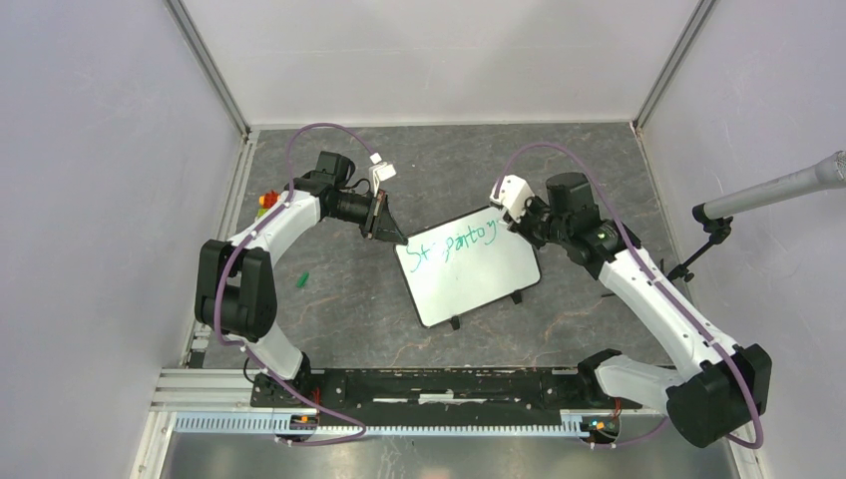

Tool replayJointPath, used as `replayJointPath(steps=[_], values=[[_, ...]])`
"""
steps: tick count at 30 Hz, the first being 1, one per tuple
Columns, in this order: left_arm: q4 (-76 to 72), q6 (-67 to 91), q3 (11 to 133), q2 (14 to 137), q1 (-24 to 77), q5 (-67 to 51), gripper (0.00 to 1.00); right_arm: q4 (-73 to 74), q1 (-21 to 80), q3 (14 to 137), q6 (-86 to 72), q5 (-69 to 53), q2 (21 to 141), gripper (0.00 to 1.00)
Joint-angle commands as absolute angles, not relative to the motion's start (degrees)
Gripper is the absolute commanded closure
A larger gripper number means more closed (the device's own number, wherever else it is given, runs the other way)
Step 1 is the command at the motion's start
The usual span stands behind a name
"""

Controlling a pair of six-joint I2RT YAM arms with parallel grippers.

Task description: Write a sentence on the whiteboard

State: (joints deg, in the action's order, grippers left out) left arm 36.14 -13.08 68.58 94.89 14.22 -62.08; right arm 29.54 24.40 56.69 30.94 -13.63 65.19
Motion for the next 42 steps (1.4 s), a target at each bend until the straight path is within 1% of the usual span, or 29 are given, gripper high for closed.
replayJointPath(steps=[1, 19, 28, 42], values=[[36.21, -15.51, 69.16, 95.19, 14.68, -59.30, 0.98, 27.28, 24.08, 57.13, 30.98, -10.83, 64.77, 1.00], [36.22, -15.71, 69.08, 95.56, 14.68, -59.15, 0.97, 26.96, 24.08, 56.78, 31.58, -13.26, 67.72, 1.00], [36.21, -15.62, 69.26, 95.79, 14.68, -59.15, 0.98, 29.24, 24.08, 55.55, 32.99, -13.82, 66.56, 1.00], [36.21, -15.57, 69.17, 95.79, 14.68, -59.06, 0.98, 31.24, 24.08, 56.31, 35.16, -9.50, 66.62, 1.00]])
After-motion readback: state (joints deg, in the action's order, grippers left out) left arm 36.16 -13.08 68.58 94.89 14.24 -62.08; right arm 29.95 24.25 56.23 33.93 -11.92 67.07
